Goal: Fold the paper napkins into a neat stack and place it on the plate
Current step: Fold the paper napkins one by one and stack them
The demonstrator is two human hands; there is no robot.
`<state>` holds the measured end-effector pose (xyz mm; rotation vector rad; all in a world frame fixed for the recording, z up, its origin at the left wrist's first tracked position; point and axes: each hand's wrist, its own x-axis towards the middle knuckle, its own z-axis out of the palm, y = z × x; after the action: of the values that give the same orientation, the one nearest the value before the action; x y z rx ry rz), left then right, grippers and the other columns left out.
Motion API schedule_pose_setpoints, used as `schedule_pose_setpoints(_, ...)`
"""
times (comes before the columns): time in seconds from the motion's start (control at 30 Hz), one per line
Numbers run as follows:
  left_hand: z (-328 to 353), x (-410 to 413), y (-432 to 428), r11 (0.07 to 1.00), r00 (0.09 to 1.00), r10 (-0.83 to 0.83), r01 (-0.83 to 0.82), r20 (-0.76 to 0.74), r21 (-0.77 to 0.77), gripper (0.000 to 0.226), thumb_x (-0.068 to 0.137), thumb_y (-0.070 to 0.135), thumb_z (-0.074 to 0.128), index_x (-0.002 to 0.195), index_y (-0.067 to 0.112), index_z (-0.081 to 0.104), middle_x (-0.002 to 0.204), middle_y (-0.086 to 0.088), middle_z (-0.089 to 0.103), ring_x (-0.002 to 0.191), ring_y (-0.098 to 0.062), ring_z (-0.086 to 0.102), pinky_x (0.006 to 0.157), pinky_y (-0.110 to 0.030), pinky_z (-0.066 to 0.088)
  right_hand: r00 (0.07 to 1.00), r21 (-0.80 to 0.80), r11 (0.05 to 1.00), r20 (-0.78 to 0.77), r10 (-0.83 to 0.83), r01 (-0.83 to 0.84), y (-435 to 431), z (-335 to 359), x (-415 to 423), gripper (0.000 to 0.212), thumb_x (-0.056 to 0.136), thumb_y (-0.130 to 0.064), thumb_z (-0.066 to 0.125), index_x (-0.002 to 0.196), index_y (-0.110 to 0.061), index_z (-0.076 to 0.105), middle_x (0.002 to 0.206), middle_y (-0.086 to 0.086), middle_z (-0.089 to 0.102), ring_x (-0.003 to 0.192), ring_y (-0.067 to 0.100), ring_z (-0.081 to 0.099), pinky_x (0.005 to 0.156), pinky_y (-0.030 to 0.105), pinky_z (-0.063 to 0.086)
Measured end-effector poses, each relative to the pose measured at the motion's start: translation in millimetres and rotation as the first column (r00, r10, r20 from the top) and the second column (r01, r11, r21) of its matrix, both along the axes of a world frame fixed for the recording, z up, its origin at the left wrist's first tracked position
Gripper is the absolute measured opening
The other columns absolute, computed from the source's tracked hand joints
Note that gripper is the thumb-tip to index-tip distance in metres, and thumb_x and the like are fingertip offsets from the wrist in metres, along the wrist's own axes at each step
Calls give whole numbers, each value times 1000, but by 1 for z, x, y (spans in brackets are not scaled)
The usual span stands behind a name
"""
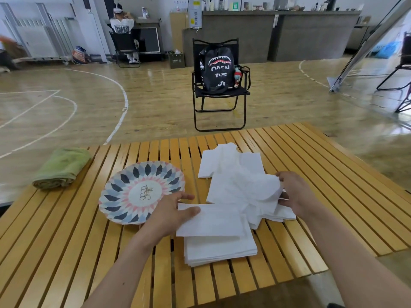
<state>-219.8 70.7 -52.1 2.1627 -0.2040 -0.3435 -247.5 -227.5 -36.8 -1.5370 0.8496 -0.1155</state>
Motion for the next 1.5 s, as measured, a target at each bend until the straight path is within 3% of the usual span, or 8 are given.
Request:
schedule_pose_setpoints(0.17,2,2,4,993,991,-40,26,-128,-113,63,73,20,87,127,31,56,110,0,68,93,-15,69,71,-24,58,996,194,978,13,-85,81,-8,0,-1,41,95,-48,55,105,-9,62,96,14,65,90,34,64,82,46,55)
schedule_pose_setpoints(0.33,0,3,3,987,989,-47,25,-138,-159,44,83,25,79,121,33,58,104,-3,72,89,-15,71,63,-20,55,973,-231,973,227,51,3,-2,6,-6,38,80,-1,77,111,-18,64,112,4,69,99,25,68,86,46,58)
schedule_pose_setpoints(0.67,-6,6,-1,960,954,71,-145,-291,-241,24,91,22,69,114,15,67,101,0,73,92,-17,71,80,-32,60,913,-324,911,230,337,-254,15,36,-19,13,86,-7,73,92,-17,78,90,2,75,80,16,67,70,27,53)
schedule_pose_setpoints(0.87,-5,5,-2,877,889,136,-313,-437,-364,22,100,16,54,115,10,68,109,-11,72,103,-30,68,92,-44,56,854,32,931,410,320,-365,35,50,-21,15,89,-7,69,103,-12,73,91,5,76,81,19,73,61,29,59)
schedule_pose_setpoints(1.07,-2,2,-6,811,875,77,-334,-478,-481,26,103,18,48,112,10,71,97,-9,77,87,-25,69,69,-34,56,918,96,921,167,359,-378,67,5,-11,18,86,-2,73,104,-4,71,105,13,76,92,26,74,64,31,62)
schedule_pose_setpoints(1.27,-8,5,-8,763,832,64,-397,-551,-511,43,102,46,45,120,11,64,110,-14,75,108,-34,69,88,-48,56,925,-37,926,47,378,-376,72,-14,-7,17,85,0,70,99,-9,66,102,11,71,84,20,69,57,23,55)
schedule_pose_setpoints(1.4,-10,4,-10,795,869,45,-330,-493,-510,40,94,31,65,128,11,60,115,-8,74,109,-28,69,97,-50,54,906,-109,901,-1,423,-420,71,-15,-5,25,85,-3,71,106,-15,64,104,6,68,89,18,66,63,24,53)
schedule_pose_setpoints(1.5,-10,5,-10,805,882,72,-327,-465,-495,42,91,24,69,131,23,57,130,-6,64,109,-25,67,86,-41,59,897,-64,895,-6,442,-441,69,-14,-4,26,84,-5,73,104,-18,65,106,6,67,94,21,66,70,29,56)
